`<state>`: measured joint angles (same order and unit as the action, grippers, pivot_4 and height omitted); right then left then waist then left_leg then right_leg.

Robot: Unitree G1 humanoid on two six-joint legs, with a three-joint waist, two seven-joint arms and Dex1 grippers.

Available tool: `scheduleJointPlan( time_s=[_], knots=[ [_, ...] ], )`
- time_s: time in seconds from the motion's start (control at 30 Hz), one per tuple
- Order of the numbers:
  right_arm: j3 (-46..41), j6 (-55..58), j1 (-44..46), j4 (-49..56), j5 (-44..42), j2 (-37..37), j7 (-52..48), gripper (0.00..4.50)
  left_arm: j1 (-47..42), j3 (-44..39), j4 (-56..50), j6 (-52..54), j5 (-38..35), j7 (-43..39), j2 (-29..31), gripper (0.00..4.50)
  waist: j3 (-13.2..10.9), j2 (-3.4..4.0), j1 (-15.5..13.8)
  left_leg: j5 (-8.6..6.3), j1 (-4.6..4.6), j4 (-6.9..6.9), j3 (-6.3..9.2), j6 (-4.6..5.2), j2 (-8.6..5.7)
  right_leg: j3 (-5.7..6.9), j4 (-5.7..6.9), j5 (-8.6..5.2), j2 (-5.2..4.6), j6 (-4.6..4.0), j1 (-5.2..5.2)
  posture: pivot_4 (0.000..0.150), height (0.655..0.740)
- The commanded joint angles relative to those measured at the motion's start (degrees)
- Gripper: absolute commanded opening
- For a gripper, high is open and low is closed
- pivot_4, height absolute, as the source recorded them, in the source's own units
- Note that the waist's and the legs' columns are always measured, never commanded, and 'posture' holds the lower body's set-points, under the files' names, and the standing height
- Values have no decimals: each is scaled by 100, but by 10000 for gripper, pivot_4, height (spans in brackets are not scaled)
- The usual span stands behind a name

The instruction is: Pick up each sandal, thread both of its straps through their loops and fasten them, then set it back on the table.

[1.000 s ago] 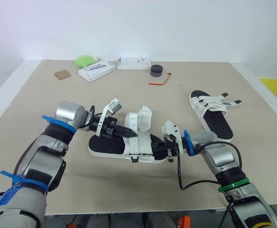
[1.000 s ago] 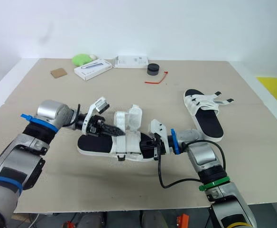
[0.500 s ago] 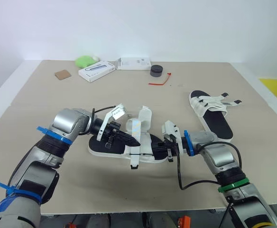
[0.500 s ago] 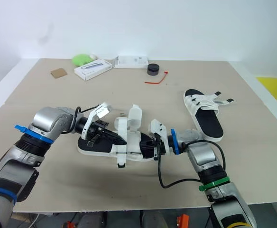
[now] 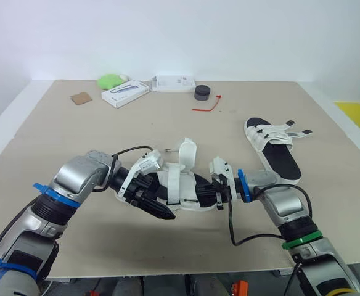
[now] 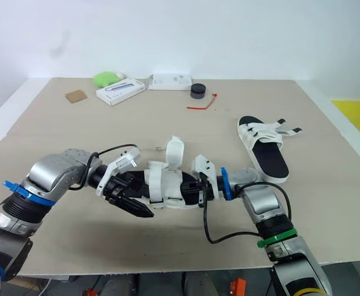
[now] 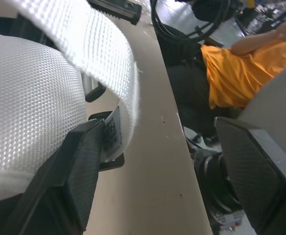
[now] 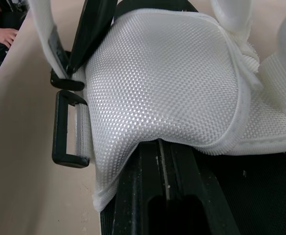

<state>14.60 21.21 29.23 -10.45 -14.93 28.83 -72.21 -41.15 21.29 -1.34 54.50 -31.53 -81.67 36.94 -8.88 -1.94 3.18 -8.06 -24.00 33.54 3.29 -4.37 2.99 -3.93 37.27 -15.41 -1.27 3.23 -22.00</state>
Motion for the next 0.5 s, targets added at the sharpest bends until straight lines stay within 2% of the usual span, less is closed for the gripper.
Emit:
scheduleJointPlan(
  time_s=[0.03, 0.4, 0.5],
  knots=[
    [264, 224, -228, -418, 346, 89, 161, 0, -8, -327, -143, 200, -108, 224, 107, 35454, -1, 1, 0, -1, 0, 0, 0, -1, -1, 0, 0, 0, -1, 0, -1, 1500, 7400],
    [296, 243, -286, -356, 307, 81, 153, 0, 382, -1462, -1187, 172, -805, 196, 914, 35454, -3, 1, 13, 2, -4, -5, -5, 4, 2, -1, 0, 2, 1, 0, -9, 1500, 7400],
    [307, 238, -288, -360, 305, 81, 143, 0, 1082, -1709, -1713, -174, -927, 0, 1261, 35454, -4, 2, 27, 1, -5, -5, -11, 2, 5, -5, 0, 2, -1, 0, -14, 1500, 7400]
  ],
)
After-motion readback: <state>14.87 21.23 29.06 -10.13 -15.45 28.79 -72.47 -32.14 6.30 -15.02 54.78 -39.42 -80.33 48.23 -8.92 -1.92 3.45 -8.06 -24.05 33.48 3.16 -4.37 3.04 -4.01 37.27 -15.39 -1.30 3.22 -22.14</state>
